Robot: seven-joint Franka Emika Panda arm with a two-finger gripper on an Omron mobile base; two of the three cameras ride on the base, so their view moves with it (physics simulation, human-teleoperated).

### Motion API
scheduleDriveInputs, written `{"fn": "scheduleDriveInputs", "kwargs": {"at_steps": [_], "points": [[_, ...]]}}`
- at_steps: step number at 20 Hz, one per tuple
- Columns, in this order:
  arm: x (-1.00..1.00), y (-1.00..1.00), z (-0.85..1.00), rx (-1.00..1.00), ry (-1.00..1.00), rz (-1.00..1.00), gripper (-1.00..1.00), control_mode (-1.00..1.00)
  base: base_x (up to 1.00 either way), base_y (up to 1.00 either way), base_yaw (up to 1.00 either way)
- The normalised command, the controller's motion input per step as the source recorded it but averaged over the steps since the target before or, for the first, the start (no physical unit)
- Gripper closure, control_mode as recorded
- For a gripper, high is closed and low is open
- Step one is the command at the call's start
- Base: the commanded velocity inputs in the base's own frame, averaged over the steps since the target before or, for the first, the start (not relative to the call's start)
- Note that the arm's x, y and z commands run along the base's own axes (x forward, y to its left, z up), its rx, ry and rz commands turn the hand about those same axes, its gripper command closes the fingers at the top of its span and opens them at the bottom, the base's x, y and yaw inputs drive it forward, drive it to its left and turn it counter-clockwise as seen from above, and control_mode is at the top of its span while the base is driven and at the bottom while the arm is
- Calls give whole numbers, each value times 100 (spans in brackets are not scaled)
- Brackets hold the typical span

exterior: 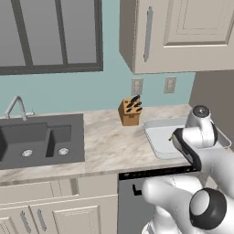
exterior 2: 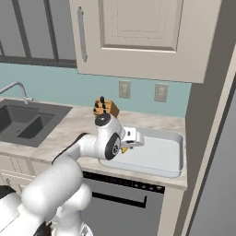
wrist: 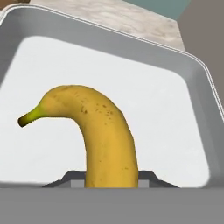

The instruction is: Pick the banana and orange from the fridge and place them inside the tupperware on the counter.

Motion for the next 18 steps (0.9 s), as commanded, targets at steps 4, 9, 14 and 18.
{"fn": "scheduleDriveInputs", "kwargs": {"at_steps": [4, 9, 14, 18], "points": [[40, -10, -29, 0, 0, 0, 100, -100, 0, 0, 0], [27, -11, -29, 0, 0, 0, 100, -100, 0, 0, 0], [33, -5, -14, 0, 0, 0, -100, -100, 0, 0, 0], [33, 0, -1, 0, 0, 0, -100, -100, 0, 0, 0]]}}
